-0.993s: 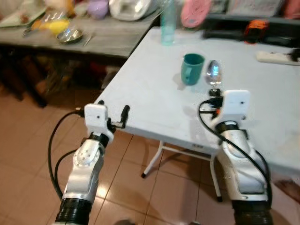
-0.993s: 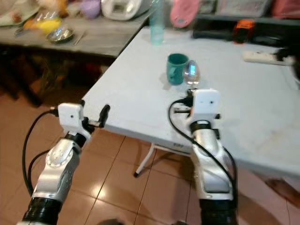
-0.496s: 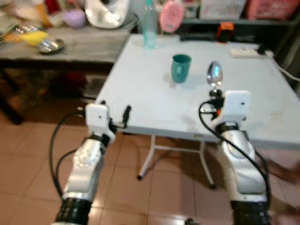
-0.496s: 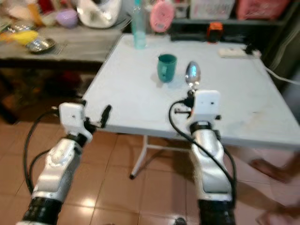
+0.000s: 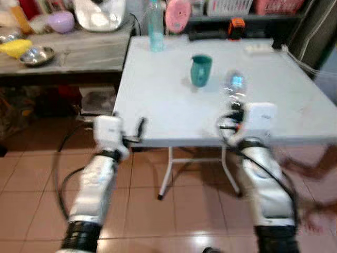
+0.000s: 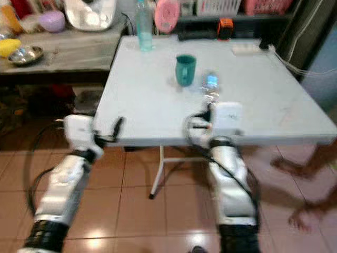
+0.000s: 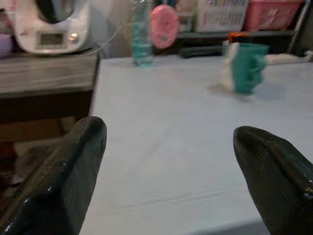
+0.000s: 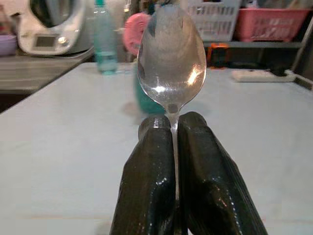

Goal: Setting the table

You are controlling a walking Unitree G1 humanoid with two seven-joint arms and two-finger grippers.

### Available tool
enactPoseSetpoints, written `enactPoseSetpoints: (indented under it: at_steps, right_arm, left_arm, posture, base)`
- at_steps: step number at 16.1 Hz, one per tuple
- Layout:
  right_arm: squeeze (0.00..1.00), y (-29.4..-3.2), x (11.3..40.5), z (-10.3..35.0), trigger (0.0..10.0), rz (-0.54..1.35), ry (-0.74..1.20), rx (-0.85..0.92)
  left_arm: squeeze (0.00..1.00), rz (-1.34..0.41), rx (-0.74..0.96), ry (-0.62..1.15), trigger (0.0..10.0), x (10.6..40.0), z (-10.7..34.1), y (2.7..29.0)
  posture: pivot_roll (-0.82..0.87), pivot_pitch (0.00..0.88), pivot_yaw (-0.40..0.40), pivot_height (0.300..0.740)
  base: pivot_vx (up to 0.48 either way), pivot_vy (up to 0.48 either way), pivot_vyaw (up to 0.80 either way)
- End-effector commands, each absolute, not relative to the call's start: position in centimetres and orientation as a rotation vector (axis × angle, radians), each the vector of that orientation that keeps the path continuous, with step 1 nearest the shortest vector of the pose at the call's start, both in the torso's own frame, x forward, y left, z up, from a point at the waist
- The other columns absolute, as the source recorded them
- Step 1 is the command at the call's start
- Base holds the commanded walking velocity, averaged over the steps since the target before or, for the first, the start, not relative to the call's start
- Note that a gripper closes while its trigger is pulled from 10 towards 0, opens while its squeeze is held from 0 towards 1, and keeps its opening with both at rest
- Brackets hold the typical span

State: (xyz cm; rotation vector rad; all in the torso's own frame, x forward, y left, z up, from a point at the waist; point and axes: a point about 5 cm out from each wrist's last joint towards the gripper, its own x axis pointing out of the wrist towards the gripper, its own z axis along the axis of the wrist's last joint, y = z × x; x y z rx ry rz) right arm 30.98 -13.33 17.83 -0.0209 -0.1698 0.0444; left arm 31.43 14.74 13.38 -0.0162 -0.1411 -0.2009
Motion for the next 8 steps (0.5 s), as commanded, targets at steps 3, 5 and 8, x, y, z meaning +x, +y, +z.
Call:
enactPoseSetpoints:
  at_steps: [3, 5, 8]
  right_arm:
    - [0.0, -14.3, 30.97, 18.27, 10.0, 0.014, -0.192, -0.028]
    - [0.0, -14.31, 30.92, 18.21, 10.0, 0.012, -0.193, -0.029]
    - [0.0, -14.41, 30.91, 18.27, 10.0, 0.008, -0.197, -0.031]
  left_arm:
    - [0.0, -0.218, -0.012, -0.149, 10.0, 31.42, 13.7, 14.07]
    - [0.0, -0.221, -0.012, -0.147, 10.0, 31.33, 13.68, 13.95]
    - [0.0, -0.227, -0.01, -0.145, 10.0, 31.24, 13.66, 13.87]
  posture:
    - [-0.03, 0.105, 0.074, 0.74]
    - [-0.03, 0.11, 0.076, 0.74]
    - [-0.03, 0.11, 0.076, 0.74]
  base:
    - [0.0, 0.454, -0.53]
    - [0.0, 0.461, -0.26]
    - [0.0, 0.46, 0.0]
